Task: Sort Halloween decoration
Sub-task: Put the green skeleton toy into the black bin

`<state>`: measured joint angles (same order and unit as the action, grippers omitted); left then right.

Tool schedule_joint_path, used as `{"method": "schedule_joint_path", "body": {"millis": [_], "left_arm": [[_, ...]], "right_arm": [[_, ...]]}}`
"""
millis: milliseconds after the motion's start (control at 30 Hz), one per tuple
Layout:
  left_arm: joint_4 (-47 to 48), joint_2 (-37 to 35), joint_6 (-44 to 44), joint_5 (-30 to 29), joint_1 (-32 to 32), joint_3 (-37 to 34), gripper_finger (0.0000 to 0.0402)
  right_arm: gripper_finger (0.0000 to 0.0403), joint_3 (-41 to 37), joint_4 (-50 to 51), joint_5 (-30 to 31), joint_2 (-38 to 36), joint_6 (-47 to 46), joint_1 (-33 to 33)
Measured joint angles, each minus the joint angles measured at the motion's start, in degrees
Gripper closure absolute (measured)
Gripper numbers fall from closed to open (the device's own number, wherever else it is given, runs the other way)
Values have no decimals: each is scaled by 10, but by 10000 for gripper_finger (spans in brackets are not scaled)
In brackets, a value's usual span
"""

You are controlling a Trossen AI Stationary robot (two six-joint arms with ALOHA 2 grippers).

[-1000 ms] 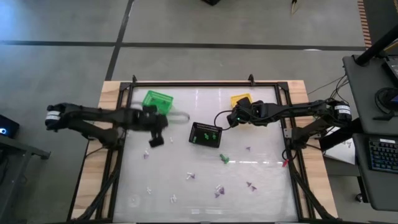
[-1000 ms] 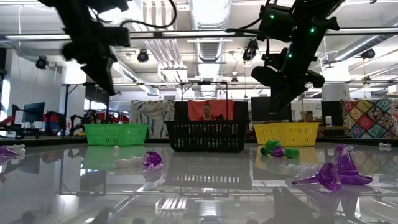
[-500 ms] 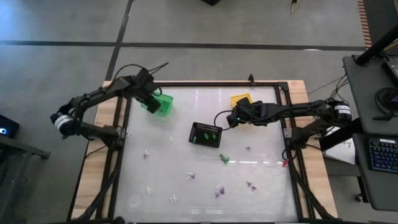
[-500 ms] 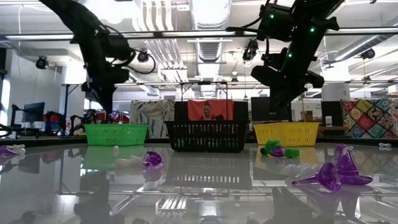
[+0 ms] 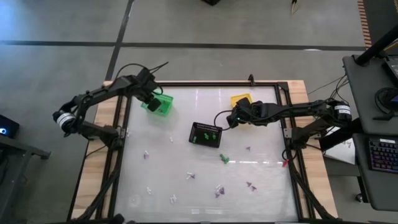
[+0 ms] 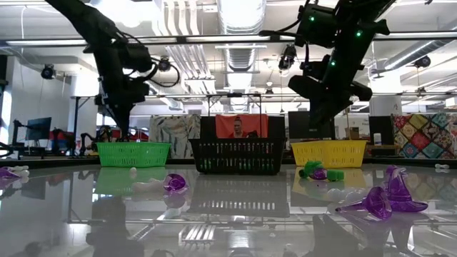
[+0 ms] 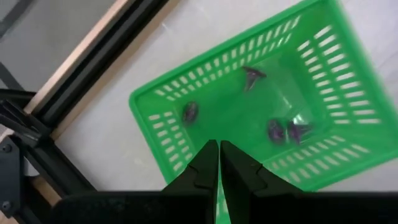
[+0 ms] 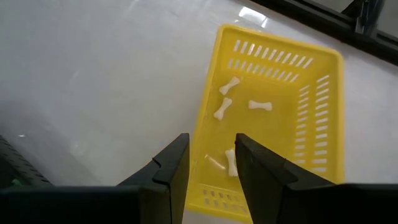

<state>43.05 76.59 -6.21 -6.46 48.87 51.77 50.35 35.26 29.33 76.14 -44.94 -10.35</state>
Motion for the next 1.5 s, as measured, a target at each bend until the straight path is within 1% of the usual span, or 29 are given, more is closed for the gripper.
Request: {"method": "schedule_joint_path", "body": {"millis": [200,433,567,700,767,900,1000,1133,1233,1500], "left_arm": [[-12,-56,28,13,-52,0,401],[-58,-129,66,15,-166,0,401],[-98,-160,73,15,-238,-1,401],[-129,-177,78,12,-303,-2,401],[-141,-183,78,11,-330,-2,401],[-155,-188,82,6,-374,-2,401],[-162,-189,87,-11,-399,-2,401],[-163,-187,88,-33,-418,-2,401],[-166,-182,89,-36,-420,-2,401],[-164,-177,89,-37,-420,-2,401]], "right_arm": [[282,19,1,-44,-14,11,0],[282,57,0,-155,-19,31,10],[282,79,0,-215,-18,60,37],[282,94,1,-282,-17,125,78],[282,97,0,-307,-16,164,101],[282,94,4,-309,-16,258,156],[282,93,11,-304,-7,295,194],[282,98,22,-278,23,315,237],[282,109,35,-251,57,328,259],[282,146,80,-233,143,346,274]]}}
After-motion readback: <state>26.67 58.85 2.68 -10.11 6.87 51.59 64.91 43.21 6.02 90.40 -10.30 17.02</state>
